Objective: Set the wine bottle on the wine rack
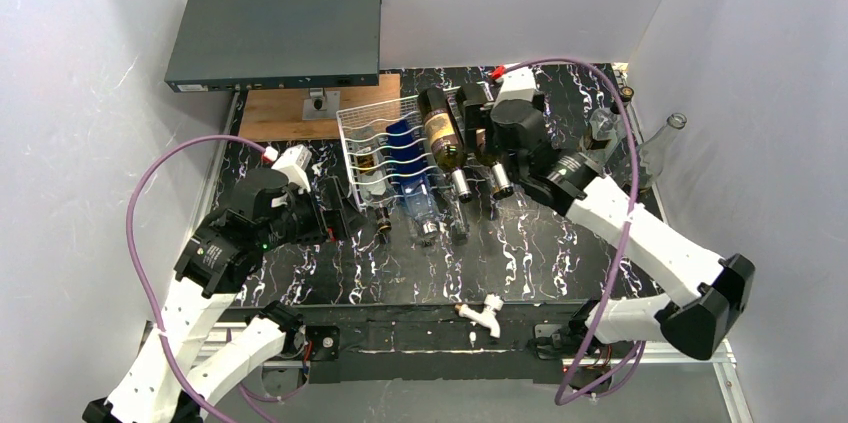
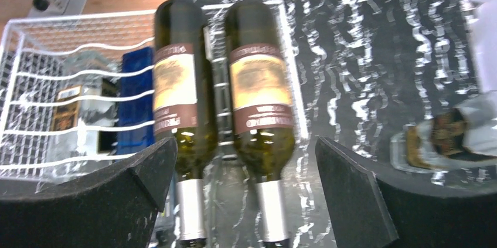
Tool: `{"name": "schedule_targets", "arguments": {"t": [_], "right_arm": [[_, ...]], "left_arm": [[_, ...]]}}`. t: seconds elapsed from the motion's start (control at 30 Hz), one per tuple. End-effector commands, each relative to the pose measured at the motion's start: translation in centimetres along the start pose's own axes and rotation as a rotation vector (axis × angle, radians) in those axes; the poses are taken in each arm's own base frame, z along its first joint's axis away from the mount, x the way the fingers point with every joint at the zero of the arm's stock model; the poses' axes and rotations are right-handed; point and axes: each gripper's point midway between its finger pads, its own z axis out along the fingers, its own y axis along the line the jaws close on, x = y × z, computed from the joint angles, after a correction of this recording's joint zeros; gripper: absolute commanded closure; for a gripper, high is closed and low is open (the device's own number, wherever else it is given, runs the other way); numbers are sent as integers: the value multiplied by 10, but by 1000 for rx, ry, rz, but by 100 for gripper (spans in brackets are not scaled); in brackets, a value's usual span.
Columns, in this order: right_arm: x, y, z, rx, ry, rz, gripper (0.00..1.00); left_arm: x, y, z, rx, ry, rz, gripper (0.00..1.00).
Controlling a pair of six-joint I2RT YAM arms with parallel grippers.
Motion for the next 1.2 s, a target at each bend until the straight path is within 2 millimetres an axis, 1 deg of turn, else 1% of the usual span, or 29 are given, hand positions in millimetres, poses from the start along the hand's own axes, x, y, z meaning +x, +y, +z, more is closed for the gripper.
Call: {"name": "schedule_targets", "arguments": {"t": [0.0, 0.07, 0.13, 0.17, 0.2, 0.27, 0.4, 0.5, 0.67, 0.83, 1.03, 1.17], "right_arm": [[-39, -55, -25, 185, -87, -49, 2], [-45, -74, -27, 244, -99, -54, 2], [-51, -97, -25, 317, -96, -36, 2], [-53, -117, -24, 378, -86, -16, 2], [-55, -132, -23, 422, -79, 11, 2], [-60, -157, -21, 477, -79, 63, 2], [-66, -194, -16, 565, -91, 139, 2], [-61, -219, -8, 627, -78, 179, 2], [-52, -244, 10, 661, -58, 205, 1], [-44, -269, 14, 704, -46, 248, 2], [-35, -285, 20, 721, -36, 268, 2], [-33, -292, 33, 688, -33, 294, 2]], "left_arm": [[-7, -11, -7, 39, -16, 19, 1], [-9, -11, -7, 38, -22, 21, 1], [-10, -11, -6, 39, -26, 21, 1], [-10, -11, -6, 38, -25, 19, 1], [-10, -12, -6, 42, -23, 19, 1], [-11, -15, -7, 50, -19, 23, 1], [-15, -16, -7, 49, -25, 33, 1], [-14, -20, -8, 63, -18, 30, 1], [-14, -16, -11, 51, -30, 35, 1], [-12, -16, -14, 52, -31, 35, 1], [-14, -14, -16, 39, -40, 34, 1], [-14, -15, -15, 41, -33, 44, 1]]}}
